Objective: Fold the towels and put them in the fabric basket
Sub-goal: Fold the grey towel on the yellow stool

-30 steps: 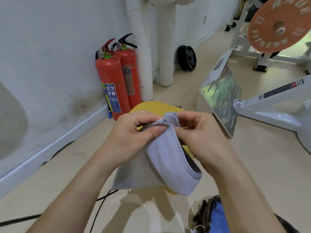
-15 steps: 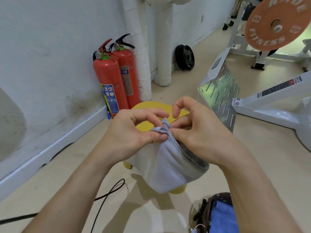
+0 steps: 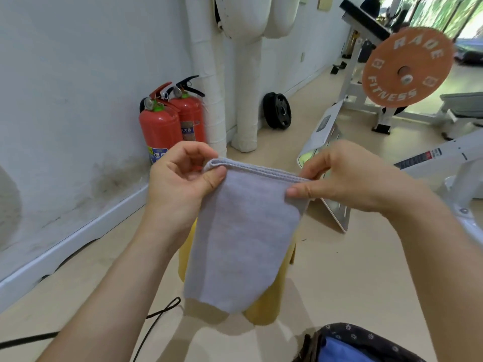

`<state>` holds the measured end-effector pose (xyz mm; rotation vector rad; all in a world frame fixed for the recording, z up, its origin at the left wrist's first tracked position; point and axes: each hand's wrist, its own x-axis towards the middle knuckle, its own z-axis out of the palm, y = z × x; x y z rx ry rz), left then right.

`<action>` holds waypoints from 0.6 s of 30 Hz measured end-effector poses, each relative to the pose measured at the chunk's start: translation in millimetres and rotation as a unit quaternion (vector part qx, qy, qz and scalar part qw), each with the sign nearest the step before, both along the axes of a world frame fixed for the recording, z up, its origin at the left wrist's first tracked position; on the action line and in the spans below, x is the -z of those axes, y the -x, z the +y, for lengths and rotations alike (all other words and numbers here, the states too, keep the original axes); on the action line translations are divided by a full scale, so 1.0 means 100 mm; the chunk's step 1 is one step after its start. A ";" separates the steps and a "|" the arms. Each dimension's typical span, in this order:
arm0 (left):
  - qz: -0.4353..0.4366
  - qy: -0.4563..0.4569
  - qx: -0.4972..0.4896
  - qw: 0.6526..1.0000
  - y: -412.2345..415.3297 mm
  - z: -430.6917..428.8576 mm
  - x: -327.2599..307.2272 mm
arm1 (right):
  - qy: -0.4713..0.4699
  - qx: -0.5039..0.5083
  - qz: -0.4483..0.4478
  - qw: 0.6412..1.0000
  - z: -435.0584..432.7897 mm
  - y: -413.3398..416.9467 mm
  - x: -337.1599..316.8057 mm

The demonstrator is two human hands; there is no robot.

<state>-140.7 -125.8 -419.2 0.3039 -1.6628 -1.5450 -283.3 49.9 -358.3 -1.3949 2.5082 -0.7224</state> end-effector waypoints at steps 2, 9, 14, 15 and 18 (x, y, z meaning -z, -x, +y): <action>-0.033 -0.008 0.024 0.999 -0.01 -0.04 0.00 | 0.047 0.016 0.015 0.999 -0.04 0.07 -0.04; -0.240 0.119 0.186 0.945 0.02 -0.12 -0.28 | 0.191 -0.044 -0.104 0.975 -0.31 0.16 -0.24; -0.289 0.203 0.154 0.923 0.40 -0.06 -0.42 | 0.224 -0.073 -0.175 0.956 -0.55 0.22 -0.06; -0.287 0.224 0.139 0.921 0.45 -0.05 -0.44 | 0.244 -0.072 -0.232 0.939 -0.52 0.29 0.02; -0.259 0.301 0.132 0.908 0.59 -0.02 -0.55 | 0.195 -0.105 -0.399 0.890 -0.37 0.50 0.43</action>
